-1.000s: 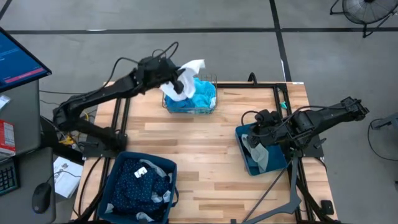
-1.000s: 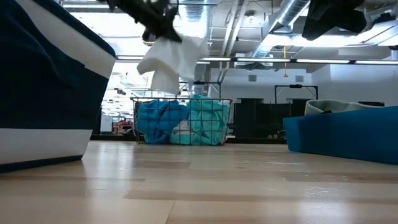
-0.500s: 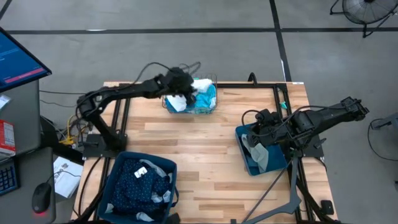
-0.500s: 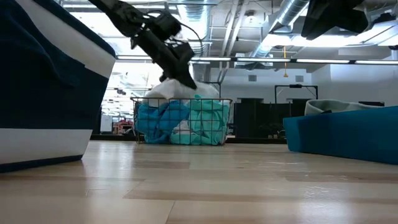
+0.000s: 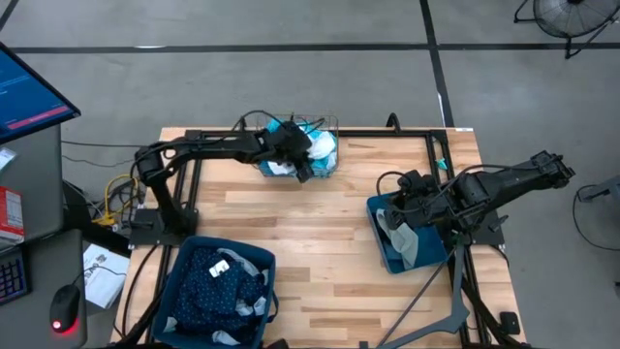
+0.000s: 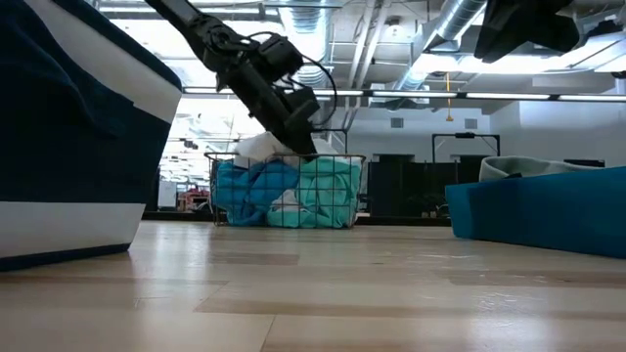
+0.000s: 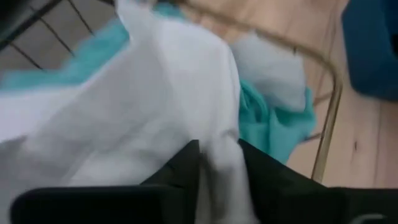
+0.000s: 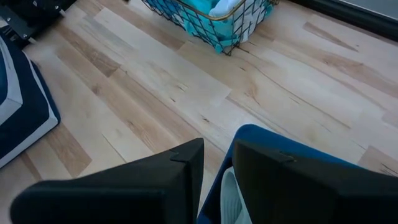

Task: Pick & Place Cloths
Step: Put the white shorts into the gold wire basket

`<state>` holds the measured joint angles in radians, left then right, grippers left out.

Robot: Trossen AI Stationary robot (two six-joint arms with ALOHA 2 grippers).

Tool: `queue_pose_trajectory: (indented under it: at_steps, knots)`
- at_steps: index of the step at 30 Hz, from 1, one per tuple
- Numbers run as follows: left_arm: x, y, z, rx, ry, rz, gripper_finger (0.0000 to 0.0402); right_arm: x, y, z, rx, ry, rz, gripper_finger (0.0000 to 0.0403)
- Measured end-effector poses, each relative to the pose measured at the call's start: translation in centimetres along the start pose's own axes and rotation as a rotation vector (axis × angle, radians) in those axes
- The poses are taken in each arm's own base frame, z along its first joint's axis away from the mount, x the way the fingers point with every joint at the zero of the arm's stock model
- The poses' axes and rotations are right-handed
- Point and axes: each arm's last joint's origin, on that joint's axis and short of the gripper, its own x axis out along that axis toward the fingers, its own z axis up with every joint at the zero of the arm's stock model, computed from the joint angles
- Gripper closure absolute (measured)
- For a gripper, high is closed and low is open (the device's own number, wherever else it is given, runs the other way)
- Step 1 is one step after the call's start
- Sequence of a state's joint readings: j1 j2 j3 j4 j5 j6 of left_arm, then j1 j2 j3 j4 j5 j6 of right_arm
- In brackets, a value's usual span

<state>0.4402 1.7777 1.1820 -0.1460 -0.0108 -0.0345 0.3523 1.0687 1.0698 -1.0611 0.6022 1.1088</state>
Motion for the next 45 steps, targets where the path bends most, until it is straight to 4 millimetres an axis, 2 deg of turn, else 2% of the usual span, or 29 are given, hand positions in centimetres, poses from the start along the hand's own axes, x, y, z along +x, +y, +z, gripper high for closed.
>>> queue_pose_trajectory:
  at_steps: [5, 10, 13, 16, 18, 19, 22, 26, 30, 37, 40, 45]
  knots:
    - [-3.5, 0.8, 1.9, -0.037, -0.106, 0.031, 0.0267, 0.0, 0.0, 0.0, 0.0, 0.002, 0.001, 0.0321]
    - [-9.1, 0.6, 4.0, -0.028, -0.264, 0.088, 0.0239, 0.0, 0.0, 0.0, 0.0, 0.002, 0.001, 0.0321]
    - [-12.2, 0.4, 4.6, -0.008, -0.328, 0.105, 0.0256, 0.0, 0.0, 0.0, -0.001, 0.002, 0.001, 0.0321]
    - [-13.7, 0.2, 4.2, -0.045, -0.299, 0.096, 0.0319, 0.0, 0.0, 0.0, -0.001, 0.0, 0.0, 0.0321]
    - [-13.7, 0.1, 3.4, -0.052, -0.22, 0.096, 0.0374, 0.0, 0.0, 0.0, -0.001, 0.0, 0.0, 0.0321]
    - [-13.5, 0.1, 2.9, -0.063, -0.174, 0.097, 0.0386, 0.0, 0.0, 0.0, -0.001, -0.001, -0.001, 0.0321]
    - [-12.6, 0.2, 1.5, -0.1, -0.106, 0.099, 0.0396, 0.0, 0.0, 0.0, -0.001, -0.001, -0.001, 0.0321]
    - [-10.7, 0.7, -1.6, -0.163, 0.006, 0.093, 0.0401, 0.0, 0.0, 0.0, -0.001, -0.004, -0.002, 0.0321]
    - [-8.9, 2.6, -3.9, -0.262, 0.097, 0.162, 0.0401, 0.0, 0.0, 0.0, 0.0, -0.008, -0.006, 0.0321]
    - [-6.4, 6.3, -4.2, -0.452, 0.099, 0.161, 0.0401, 0.1, -0.2, 0.3, 0.009, -0.031, -0.023, 0.0321]
    - [-6.0, 6.8, -3.4, -0.471, 0.073, 0.156, 0.0401, 0.3, -0.3, 0.4, 0.02, -0.033, -0.032, 0.0321]
    - [-5.2, 6.9, -3.7, -0.473, 0.114, 0.16, 0.0401, 0.3, -0.3, 0.5, 0.041, -0.035, -0.03, 0.0321]
